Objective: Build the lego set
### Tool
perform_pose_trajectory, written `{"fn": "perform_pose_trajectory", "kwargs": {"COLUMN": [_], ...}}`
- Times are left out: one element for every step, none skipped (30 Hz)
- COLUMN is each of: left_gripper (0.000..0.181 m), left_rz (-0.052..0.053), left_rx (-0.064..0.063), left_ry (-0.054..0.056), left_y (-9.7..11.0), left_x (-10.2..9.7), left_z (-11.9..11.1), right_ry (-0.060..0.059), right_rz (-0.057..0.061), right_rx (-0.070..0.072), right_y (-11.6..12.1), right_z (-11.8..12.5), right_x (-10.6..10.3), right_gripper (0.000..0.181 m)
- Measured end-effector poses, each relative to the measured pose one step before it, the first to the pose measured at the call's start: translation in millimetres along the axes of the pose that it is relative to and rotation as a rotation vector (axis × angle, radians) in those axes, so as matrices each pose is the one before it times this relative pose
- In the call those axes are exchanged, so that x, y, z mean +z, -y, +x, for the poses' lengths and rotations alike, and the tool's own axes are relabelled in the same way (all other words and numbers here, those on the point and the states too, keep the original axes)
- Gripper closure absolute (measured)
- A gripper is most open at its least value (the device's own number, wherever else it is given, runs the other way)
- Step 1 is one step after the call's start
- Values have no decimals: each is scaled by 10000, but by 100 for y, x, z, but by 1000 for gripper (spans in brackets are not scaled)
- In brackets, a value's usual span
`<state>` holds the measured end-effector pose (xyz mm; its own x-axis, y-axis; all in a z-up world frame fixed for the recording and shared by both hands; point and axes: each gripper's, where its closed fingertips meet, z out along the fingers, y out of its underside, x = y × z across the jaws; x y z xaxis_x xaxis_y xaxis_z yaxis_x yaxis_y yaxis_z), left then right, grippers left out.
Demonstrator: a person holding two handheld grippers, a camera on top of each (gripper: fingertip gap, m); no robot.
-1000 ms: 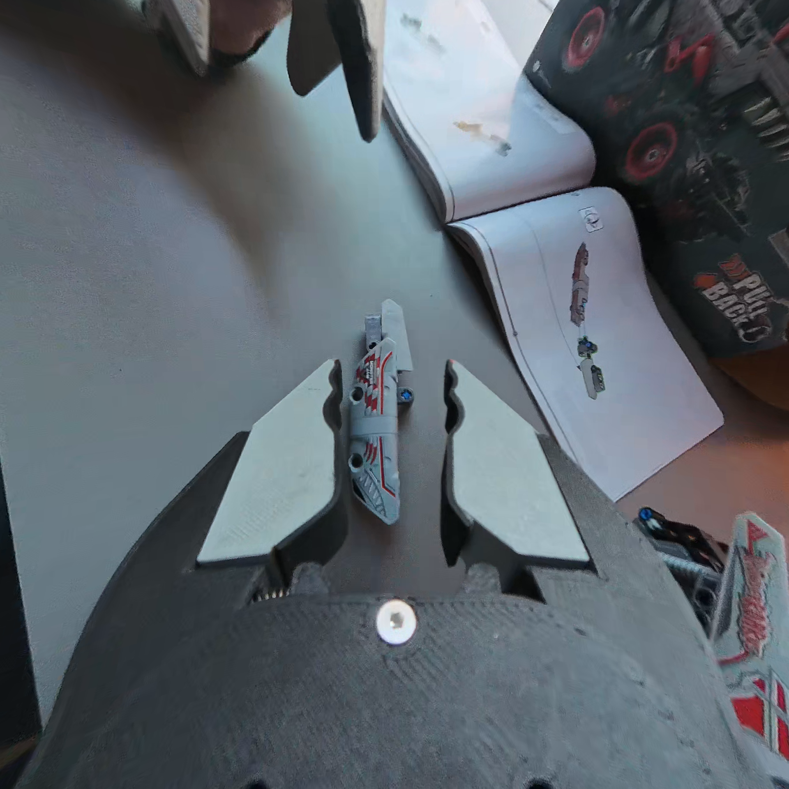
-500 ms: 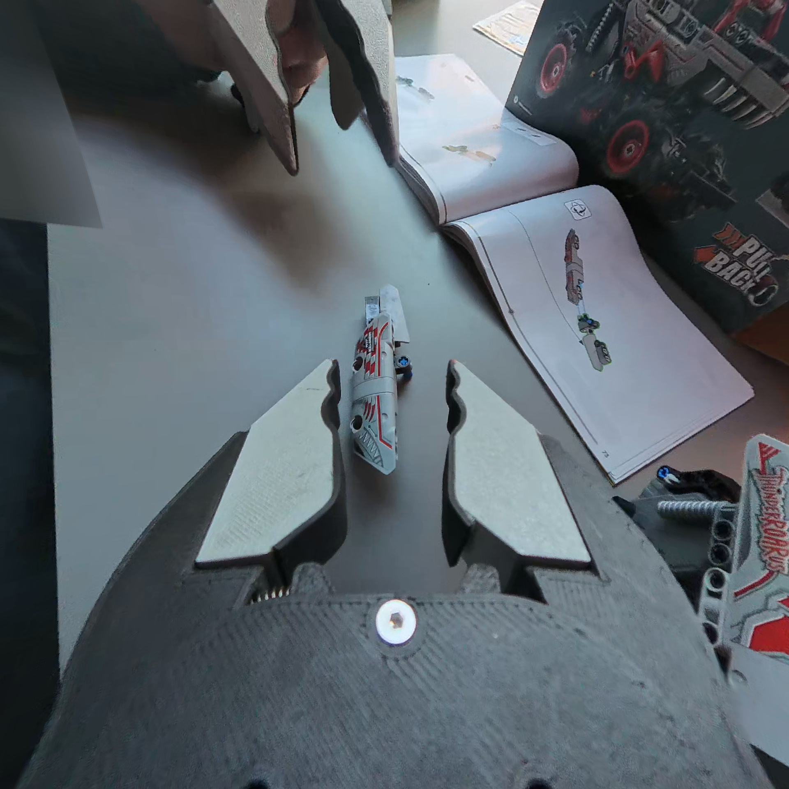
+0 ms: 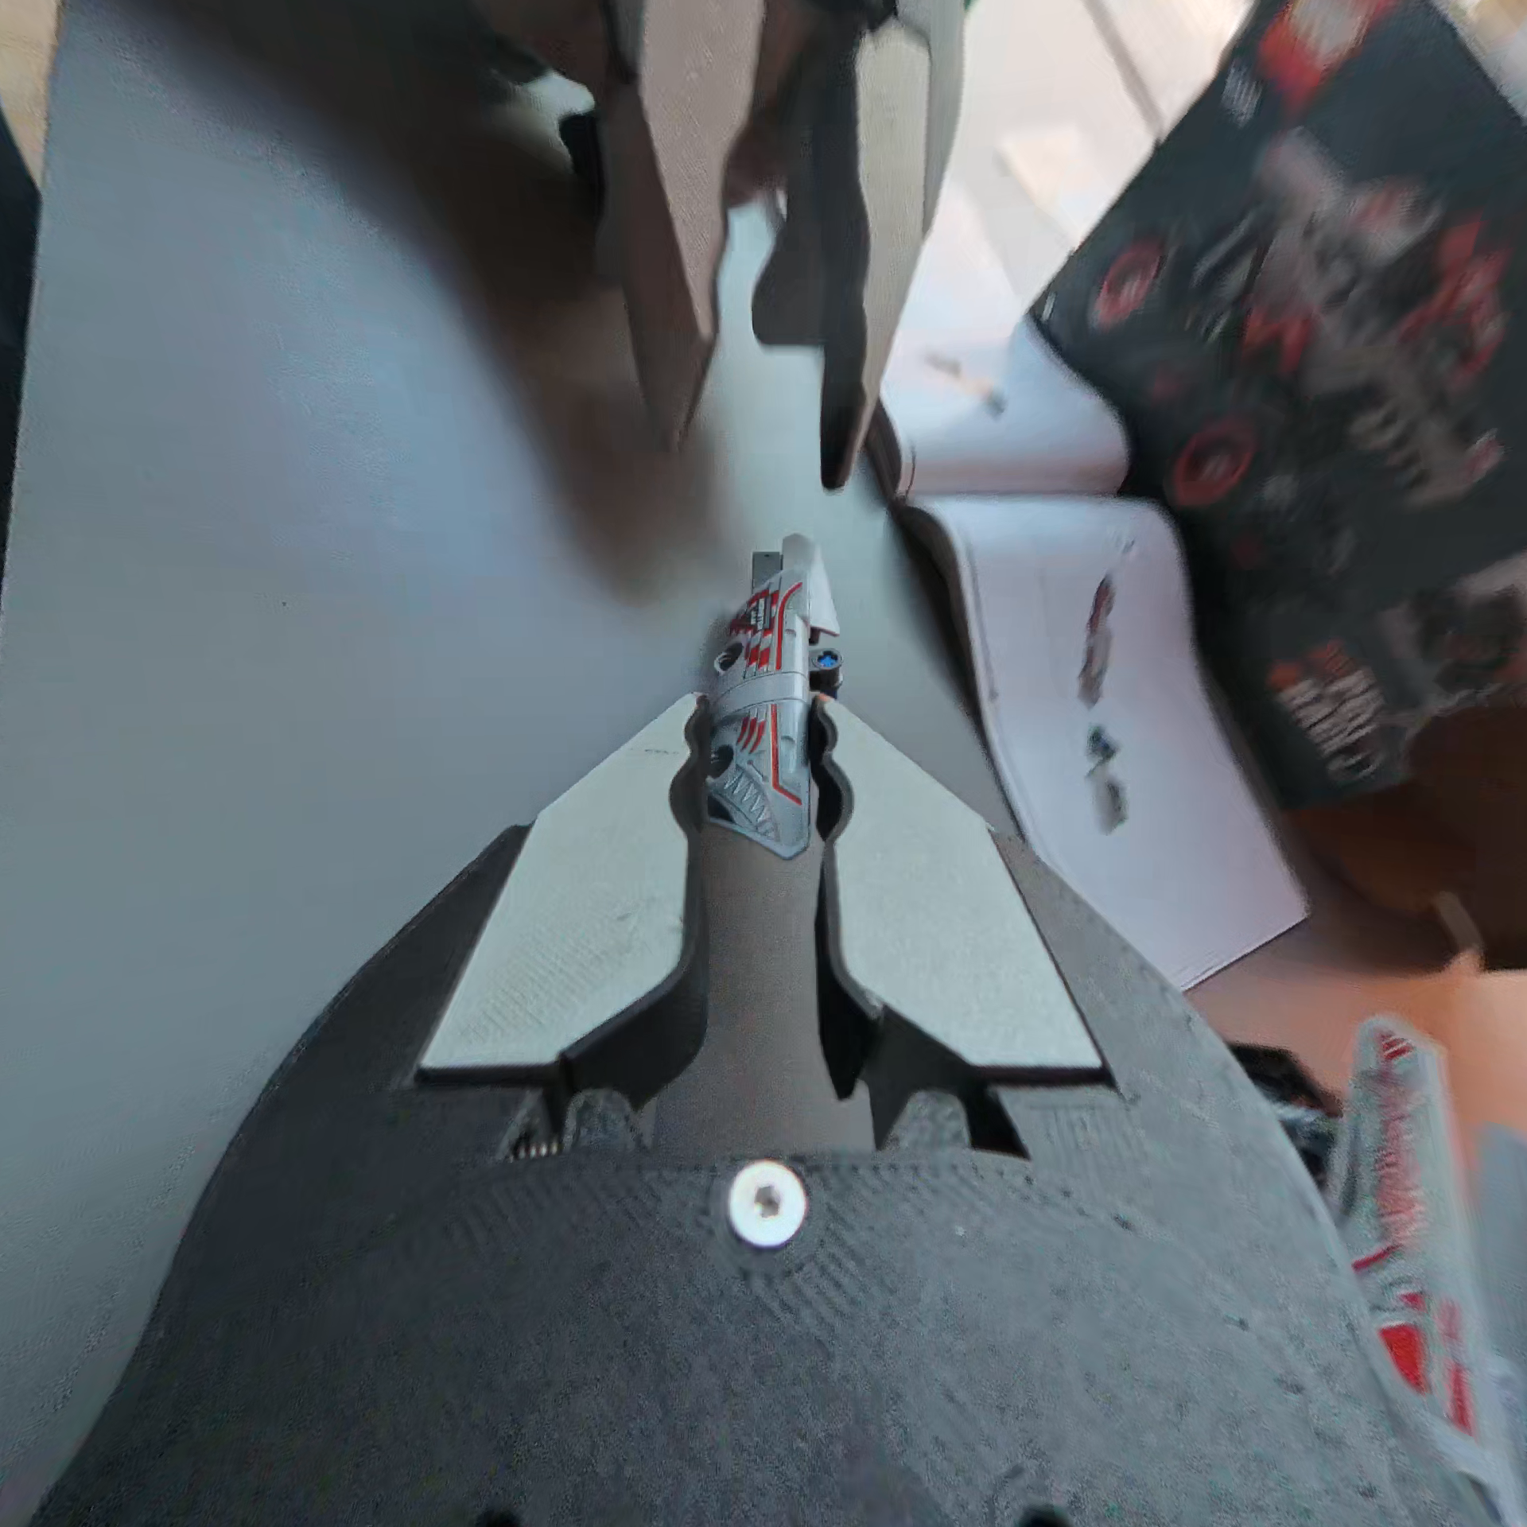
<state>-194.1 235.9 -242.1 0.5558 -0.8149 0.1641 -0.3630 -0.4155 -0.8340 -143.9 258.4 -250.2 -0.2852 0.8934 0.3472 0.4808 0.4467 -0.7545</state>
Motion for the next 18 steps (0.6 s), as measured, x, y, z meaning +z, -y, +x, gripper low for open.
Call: {"fn": "perform_pose_trajectory", "kwargs": {"left_gripper": [137, 137, 137, 137, 136, 136, 137, 142, 146, 147, 147, 148, 152, 155, 159, 164, 169, 174], "left_rz": [59, 57, 18, 13, 12, 54, 127, 184, 179, 154, 87, 29, 18, 4, -22, 6, 47, 39], "left_rx": [51, 23, -20, -39, -40, 30, 98, 105, 88, 37, -18, -24, 37, 133, 215, 266, 282, 304], "left_ry": [16, 57, 47, -59, -73, -227, -385, -251, -120, -32, -22, -88, -159, -92, -22, 15, 57, 68], "left_y": [77, 61, -1, -22, -58, -15, 51, 121, 147, 153, 84, 29, -2, -40, -72, -37, 28, 41], "left_x": [-29, -38, -47, -67, -102, -162, -247, -280, -260, -196, -126, -69, -29, -27, -41, -71, -75, -63], "left_z": [112, 4, -45, 76, 110, 386, 703, 552, 325, 126, 56, 156, 331, 325, 285, 265, 217, 185], "right_ry": [-363, -291, -218, -206, -203, -266, -370, -338, -267, -254, -229, -213, -230, -223, -192, -132, -61, -33], "right_rz": [357, 313, 164, -75, -138, -13, 34, 6, 8, 4, -22, -20, -27, -43, -9, 37, 42, 3], "right_rx": [-842, -907, -805, -629, -549, -569, -556, -467, -371, -350, -407, -461, -447, -373, -286, -196, -119, -88], "right_y": [911, 845, 575, 198, 113, 276, 337, 301, 304, 289, 245, 223, 190, 161, 136, 80, -19, -72], "right_z": [-160, -302, -352, -249, -154, -4, 231, 253, 200, 191, 109, 51, 74, 143, 188, 152, 52, -6], "right_x": [-188, -65, 108, 235, 195, 78, 17, 4, 0, 12, 37, 59, 84, 72, 56, 92, 129, 163], "right_gripper": [161, 160, 161, 160, 160, 160, 161, 161, 161, 160, 160, 161, 161, 161, 161, 161, 161, 161]}}
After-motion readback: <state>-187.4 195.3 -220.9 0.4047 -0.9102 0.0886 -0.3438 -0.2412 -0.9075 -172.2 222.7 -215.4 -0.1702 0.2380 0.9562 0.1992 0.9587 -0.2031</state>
